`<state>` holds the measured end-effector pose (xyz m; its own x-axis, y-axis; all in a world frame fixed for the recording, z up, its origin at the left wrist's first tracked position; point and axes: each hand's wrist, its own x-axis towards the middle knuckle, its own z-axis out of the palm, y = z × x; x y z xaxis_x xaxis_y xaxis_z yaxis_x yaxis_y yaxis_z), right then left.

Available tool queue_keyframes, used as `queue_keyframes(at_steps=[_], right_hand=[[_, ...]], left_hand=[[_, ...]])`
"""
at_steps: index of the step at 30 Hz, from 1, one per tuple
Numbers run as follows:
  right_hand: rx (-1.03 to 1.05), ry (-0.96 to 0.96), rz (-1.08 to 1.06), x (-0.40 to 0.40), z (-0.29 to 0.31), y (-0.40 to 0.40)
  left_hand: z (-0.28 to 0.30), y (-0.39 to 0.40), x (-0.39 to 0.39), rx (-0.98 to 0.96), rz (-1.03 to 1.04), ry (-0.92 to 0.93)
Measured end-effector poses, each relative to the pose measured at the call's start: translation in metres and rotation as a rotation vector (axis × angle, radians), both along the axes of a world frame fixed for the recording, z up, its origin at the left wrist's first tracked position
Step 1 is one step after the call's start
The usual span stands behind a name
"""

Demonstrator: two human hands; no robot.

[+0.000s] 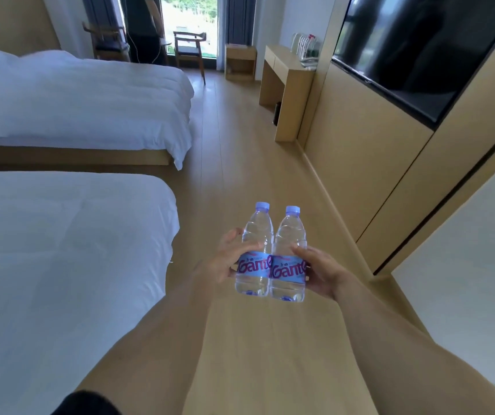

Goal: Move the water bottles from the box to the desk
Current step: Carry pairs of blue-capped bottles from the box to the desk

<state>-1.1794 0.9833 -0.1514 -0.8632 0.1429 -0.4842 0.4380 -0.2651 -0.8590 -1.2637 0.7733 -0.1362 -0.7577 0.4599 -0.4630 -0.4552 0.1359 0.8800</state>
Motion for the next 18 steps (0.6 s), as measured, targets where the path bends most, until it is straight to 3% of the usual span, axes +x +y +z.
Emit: queue_keyframes(at_steps=[18], right_hand=[[-0.084,-0.015,0.149,-0.305,-0.023,0.047]], left_hand=[[-0.024,0.044,-0.267,-0.063,0.153,0.021]])
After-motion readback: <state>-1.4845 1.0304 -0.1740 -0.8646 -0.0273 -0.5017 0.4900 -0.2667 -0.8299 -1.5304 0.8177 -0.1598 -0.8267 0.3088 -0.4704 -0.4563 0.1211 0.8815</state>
